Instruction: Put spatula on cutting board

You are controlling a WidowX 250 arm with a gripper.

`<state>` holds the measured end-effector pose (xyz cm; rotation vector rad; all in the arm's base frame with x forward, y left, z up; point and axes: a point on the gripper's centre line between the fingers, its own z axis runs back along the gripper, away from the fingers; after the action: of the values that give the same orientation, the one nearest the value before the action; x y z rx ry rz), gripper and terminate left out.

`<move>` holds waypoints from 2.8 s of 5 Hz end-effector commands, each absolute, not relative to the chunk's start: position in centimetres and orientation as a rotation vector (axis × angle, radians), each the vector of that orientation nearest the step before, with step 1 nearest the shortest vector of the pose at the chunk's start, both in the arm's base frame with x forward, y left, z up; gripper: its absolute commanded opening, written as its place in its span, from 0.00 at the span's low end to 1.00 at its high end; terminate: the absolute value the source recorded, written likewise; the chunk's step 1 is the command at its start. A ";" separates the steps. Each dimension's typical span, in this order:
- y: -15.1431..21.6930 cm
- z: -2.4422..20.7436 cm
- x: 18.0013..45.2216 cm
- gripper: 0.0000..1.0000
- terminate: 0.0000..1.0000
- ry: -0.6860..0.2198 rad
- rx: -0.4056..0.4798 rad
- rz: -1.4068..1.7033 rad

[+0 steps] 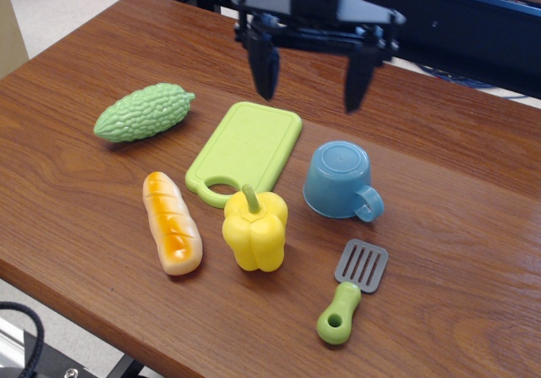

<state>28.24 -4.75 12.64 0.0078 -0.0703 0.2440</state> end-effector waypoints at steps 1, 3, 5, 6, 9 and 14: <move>-8.3 13.4 24.5 1.00 0.00 -0.115 -0.075 0.109; -12.7 11.2 23.7 1.00 0.00 -0.110 -0.074 0.059; -12.3 8.1 21.7 1.00 0.00 -0.149 -0.047 0.029; -11.6 7.2 20.7 1.00 0.00 -0.152 -0.045 0.015; -9.3 3.8 20.4 1.00 0.00 -0.203 0.039 0.036; -8.7 1.6 21.2 1.00 0.00 -0.208 0.069 0.093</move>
<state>20.81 -8.97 0.75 0.0822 -0.1810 0.0900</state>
